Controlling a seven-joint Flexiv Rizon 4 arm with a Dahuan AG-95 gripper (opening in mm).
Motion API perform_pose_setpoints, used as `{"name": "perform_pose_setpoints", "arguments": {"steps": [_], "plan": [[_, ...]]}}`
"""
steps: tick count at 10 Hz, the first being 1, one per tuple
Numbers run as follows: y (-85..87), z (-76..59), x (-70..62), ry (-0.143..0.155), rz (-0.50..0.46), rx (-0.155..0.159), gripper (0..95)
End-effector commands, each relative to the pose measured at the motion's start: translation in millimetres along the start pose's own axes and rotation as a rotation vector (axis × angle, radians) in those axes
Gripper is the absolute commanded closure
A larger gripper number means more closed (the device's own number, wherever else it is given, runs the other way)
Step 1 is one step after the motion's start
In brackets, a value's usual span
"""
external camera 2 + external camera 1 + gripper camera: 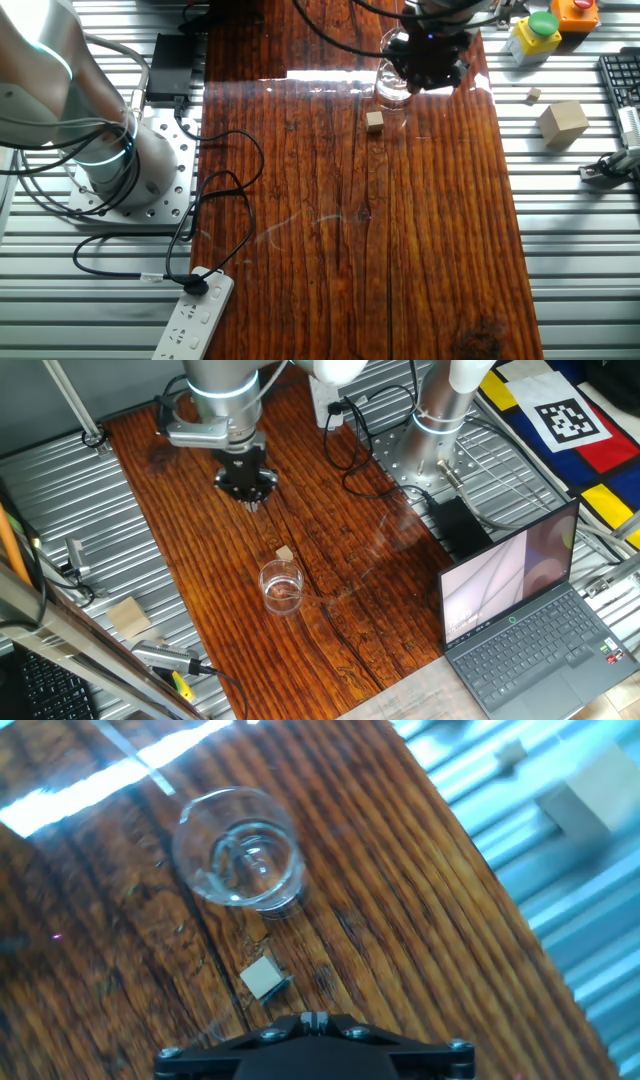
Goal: Stir the beaker with a glass rod
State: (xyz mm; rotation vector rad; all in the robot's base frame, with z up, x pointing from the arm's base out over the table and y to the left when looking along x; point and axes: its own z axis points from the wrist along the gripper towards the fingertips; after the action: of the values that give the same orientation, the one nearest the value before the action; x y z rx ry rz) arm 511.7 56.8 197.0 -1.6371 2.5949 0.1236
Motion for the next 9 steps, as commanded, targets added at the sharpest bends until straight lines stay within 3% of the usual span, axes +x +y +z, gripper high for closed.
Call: {"name": "perform_pose_setpoints", "arguments": {"steps": [1,6,9], "plan": [[0.4,-0.1,0.0,0.001,-0.17,-0.012,95.0],[0.4,-0.1,0.0,0.013,-0.312,-0.04,95.0],[0.4,-0.1,0.0,0.001,-0.358,-0.045,95.0]]}}
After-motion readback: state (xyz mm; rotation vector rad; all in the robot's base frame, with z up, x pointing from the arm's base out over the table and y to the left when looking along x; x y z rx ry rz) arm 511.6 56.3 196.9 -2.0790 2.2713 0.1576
